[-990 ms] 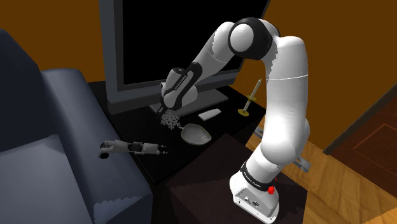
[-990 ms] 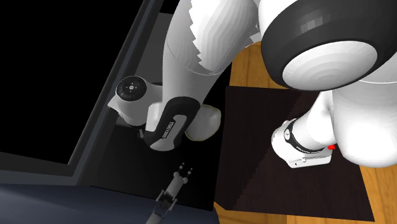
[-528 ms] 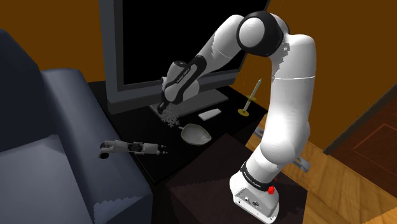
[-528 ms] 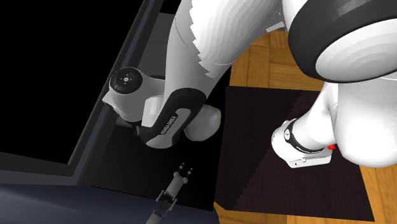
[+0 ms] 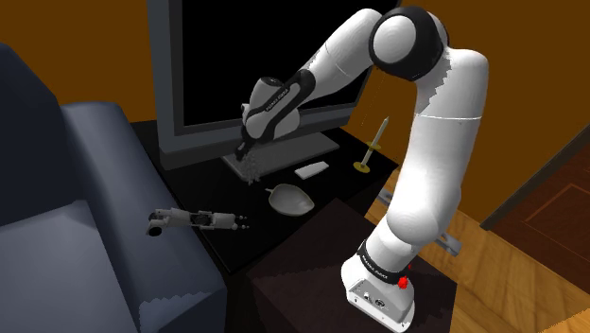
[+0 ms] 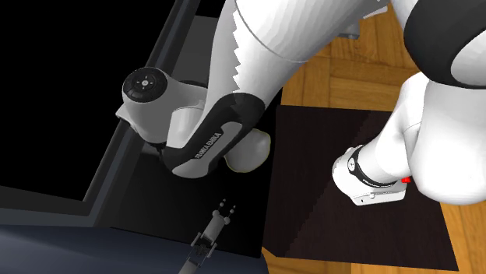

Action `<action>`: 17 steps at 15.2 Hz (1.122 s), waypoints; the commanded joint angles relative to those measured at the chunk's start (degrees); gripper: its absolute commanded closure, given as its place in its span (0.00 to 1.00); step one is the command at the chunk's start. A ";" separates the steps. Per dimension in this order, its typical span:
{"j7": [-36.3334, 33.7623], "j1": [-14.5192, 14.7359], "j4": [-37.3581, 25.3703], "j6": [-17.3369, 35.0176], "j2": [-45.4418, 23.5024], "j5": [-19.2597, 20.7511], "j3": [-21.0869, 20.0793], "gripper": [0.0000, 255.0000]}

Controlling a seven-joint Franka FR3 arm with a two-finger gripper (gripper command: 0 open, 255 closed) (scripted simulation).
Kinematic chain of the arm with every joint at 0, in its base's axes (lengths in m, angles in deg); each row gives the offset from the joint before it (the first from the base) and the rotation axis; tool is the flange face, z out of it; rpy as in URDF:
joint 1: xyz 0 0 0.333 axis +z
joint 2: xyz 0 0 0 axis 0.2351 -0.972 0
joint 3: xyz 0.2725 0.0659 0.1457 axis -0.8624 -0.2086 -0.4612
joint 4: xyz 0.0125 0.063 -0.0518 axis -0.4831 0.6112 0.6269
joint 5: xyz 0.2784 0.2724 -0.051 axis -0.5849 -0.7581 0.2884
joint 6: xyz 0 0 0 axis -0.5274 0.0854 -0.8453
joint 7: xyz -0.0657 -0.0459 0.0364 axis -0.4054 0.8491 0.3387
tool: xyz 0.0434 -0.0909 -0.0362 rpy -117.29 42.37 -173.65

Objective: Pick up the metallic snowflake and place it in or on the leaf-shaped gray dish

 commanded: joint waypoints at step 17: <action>5.92 -2.66 24.95 0.23 24.76 -4.52 -0.70 1.00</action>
